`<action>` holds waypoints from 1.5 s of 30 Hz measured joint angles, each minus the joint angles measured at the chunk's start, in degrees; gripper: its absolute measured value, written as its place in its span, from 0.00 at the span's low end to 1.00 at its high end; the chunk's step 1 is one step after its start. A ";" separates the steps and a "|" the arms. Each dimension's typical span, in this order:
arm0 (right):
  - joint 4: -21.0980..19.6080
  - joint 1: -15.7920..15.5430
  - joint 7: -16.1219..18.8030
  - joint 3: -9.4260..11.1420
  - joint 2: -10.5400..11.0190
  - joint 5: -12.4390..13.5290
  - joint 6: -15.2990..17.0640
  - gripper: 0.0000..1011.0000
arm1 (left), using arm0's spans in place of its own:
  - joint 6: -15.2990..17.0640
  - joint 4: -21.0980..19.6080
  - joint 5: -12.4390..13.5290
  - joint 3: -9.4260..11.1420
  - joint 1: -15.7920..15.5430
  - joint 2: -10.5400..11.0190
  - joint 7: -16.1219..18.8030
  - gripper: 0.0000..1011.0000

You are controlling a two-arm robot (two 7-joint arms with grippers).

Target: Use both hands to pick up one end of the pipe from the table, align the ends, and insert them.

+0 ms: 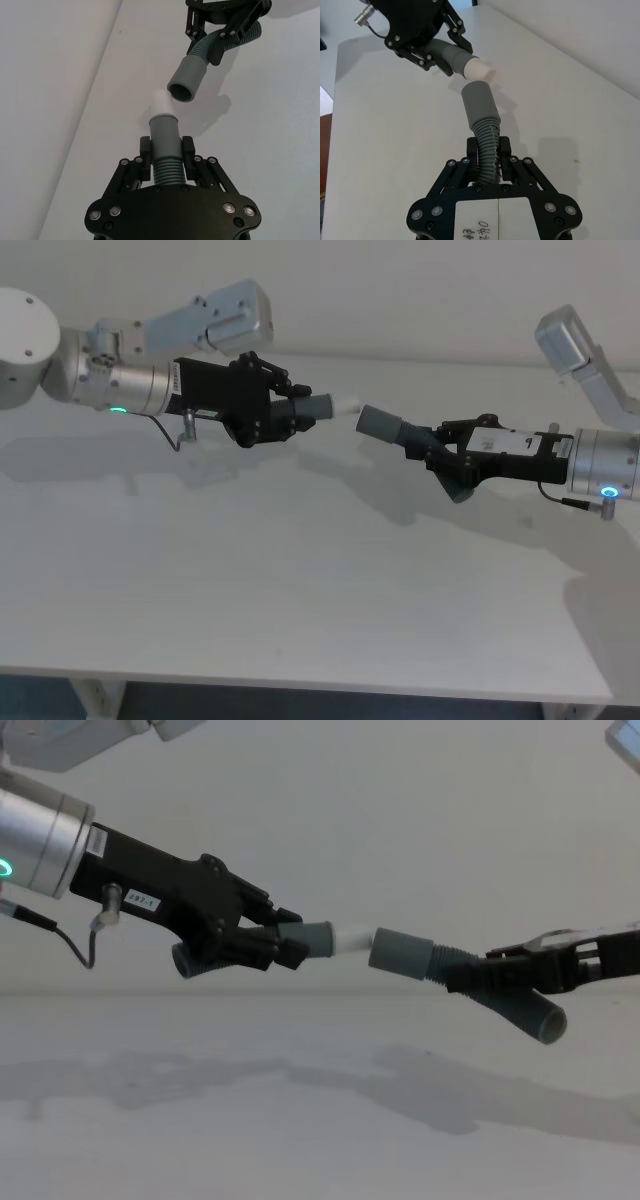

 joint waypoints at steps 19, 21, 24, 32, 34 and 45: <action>0.57 0.36 -1.05 -0.67 0.41 0.53 0.41 0.24 | 1.30 -1.48 -0.36 -0.65 0.68 1.08 0.73 0.36; 0.64 0.38 -1.11 -0.71 0.42 0.66 0.45 0.24 | 1.31 -1.32 -0.44 -0.50 0.61 0.94 0.65 0.36; 0.73 0.43 -1.19 -0.75 0.43 0.94 0.48 0.24 | 1.31 -0.99 -0.58 -0.28 0.50 0.69 0.48 0.36; 0.86 0.60 -1.33 -0.82 0.46 1.52 0.49 0.24 | 1.42 -0.04 -0.81 0.40 0.16 0.08 -0.03 0.36; 0.86 0.66 -1.34 -0.82 0.47 1.82 0.50 0.24 | 1.47 0.28 -0.85 0.64 0.06 -0.11 -0.17 0.36; 0.65 1.02 -1.32 -0.96 0.60 2.64 0.47 0.24 | 1.12 2.15 -1.12 1.43 -0.39 -1.38 -0.51 0.36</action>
